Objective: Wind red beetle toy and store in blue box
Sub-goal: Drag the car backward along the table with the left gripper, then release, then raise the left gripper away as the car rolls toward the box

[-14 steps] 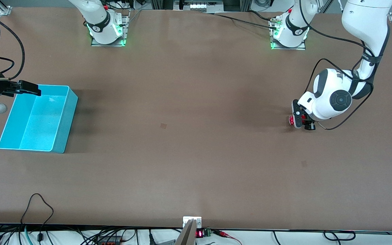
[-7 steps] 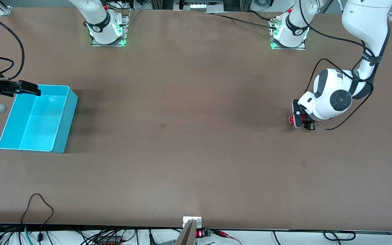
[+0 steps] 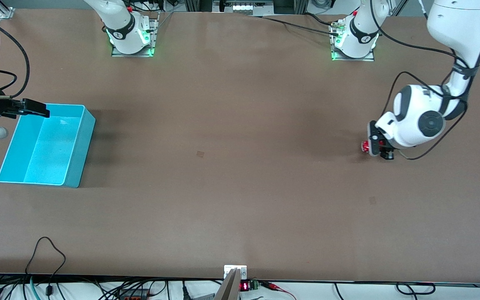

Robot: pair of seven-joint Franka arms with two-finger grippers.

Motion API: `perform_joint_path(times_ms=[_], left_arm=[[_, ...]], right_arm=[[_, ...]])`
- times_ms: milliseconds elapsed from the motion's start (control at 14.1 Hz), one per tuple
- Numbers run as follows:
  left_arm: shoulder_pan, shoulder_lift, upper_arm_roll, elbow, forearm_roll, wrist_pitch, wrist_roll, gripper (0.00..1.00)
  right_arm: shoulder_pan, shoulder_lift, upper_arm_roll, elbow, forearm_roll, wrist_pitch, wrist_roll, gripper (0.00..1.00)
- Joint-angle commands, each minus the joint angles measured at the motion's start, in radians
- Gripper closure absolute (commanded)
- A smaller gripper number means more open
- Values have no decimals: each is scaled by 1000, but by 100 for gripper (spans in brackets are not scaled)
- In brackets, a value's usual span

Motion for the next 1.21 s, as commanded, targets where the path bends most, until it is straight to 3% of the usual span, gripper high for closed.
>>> perform_joint_path(times_ms=[0,427,498,569,640,711,924,1138], left_arm=[[104,95,-3,49,19,41,116,86],[136,94,8,60,19,42,127,86],[136,92,8,61,19,42,127,82],[139,88,7,61,17,42,124,59],[156,83,7,61,17,42,126,17],[179,63,-4,64,17,42,133,0],[175,-1,-7,66,17,22,127,0],[169,-55,-49,84,12,-78,78,0]], right_arm=[[-6,3,3,8,-12,-9,-10,0],[-7,3,2,5,-12,-9,-28,0],[-7,3,2,5,-12,-9,-28,0],[-7,5,2,8,-12,-9,-28,0],[-7,8,2,8,-12,-9,-28,0],[-7,9,2,5,-12,-9,-28,0],[-7,9,2,8,-12,-10,-30,0],[-7,9,2,8,-12,-10,-28,0]])
